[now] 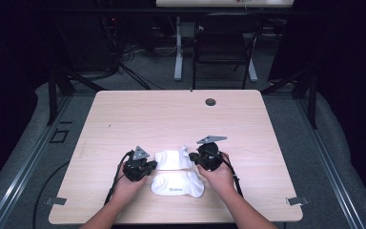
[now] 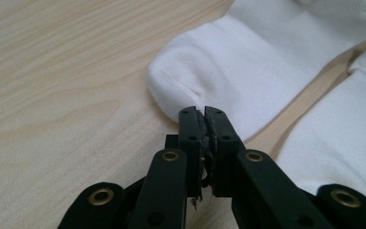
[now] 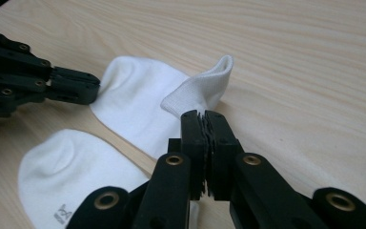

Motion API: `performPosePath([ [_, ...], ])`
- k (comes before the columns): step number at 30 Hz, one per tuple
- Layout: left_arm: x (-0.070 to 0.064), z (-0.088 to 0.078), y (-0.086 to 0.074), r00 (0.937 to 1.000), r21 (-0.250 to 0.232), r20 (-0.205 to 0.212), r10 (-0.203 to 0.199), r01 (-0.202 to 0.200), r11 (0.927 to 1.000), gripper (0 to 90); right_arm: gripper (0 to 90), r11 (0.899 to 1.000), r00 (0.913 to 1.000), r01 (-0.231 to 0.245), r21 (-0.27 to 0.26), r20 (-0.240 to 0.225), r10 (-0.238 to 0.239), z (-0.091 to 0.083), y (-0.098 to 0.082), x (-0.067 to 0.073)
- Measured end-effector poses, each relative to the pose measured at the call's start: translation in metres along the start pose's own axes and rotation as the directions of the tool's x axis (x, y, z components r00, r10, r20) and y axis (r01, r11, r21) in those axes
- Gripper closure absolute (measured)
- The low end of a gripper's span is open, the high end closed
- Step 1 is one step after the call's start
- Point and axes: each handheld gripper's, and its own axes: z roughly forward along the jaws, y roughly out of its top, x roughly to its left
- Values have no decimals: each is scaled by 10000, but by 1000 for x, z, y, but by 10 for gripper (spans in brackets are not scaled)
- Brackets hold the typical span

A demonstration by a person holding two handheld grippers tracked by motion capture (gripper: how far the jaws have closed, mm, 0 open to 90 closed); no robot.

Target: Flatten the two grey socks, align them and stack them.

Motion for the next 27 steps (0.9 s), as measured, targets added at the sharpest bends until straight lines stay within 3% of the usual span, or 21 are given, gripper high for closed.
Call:
performPosePath([
  [11,1,-2,-2,10000,-24,20,-61,61,10000,864,881,9990,9985,-339,286,436,327,9,-20,-14],
  [19,2,-2,-3,10000,-28,54,-63,63,10000,863,840,9984,9979,-447,334,475,431,9,-26,-18],
  [22,2,-2,-3,10000,-23,51,-77,77,10000,863,775,9987,9977,-514,10,436,513,5,-24,-18],
  [27,2,-2,-2,10000,-20,57,-57,57,10000,864,787,9979,9984,-352,-541,429,376,-1,-22,-14],
])
